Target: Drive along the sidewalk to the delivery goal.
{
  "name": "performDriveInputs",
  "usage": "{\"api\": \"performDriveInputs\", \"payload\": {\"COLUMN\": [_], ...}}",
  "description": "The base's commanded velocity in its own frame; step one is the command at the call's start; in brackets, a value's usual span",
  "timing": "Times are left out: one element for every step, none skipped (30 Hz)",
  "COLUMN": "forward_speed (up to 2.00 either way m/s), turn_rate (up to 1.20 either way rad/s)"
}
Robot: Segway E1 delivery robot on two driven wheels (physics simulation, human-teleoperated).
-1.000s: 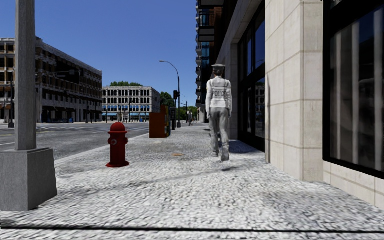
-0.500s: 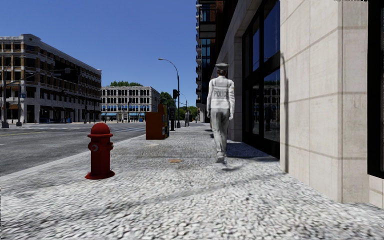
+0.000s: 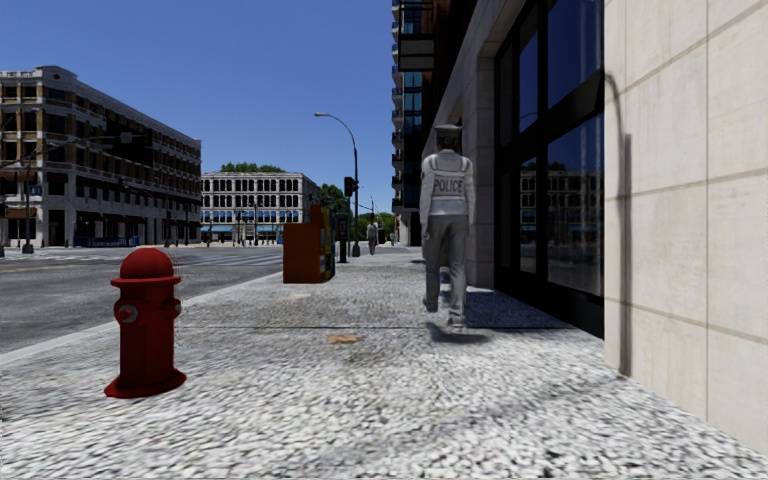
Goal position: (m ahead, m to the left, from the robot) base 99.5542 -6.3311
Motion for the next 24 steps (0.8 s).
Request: {"api": "performDriveInputs", "payload": {"forward_speed": [1.24, 1.24, 1.24, 1.24, 1.24, 1.24, 1.24, 1.24, 1.24, 1.24, 1.23, 1.23, 1.23, 1.23, 1.23, 1.23, 1.23, 1.23, 1.23, 1.21, 1.21, 1.17, 1.16, 1.16], "turn_rate": [0.00, 0.00, 0.00, 0.00, 0.00, 0.00, 0.00, 0.00, 0.00, 0.00, 0.00, 0.00, 0.00, 0.00, 0.00, 0.00, 0.00, 0.00, 0.00, 0.00, 0.00, 0.00, 0.00, 0.00]}}
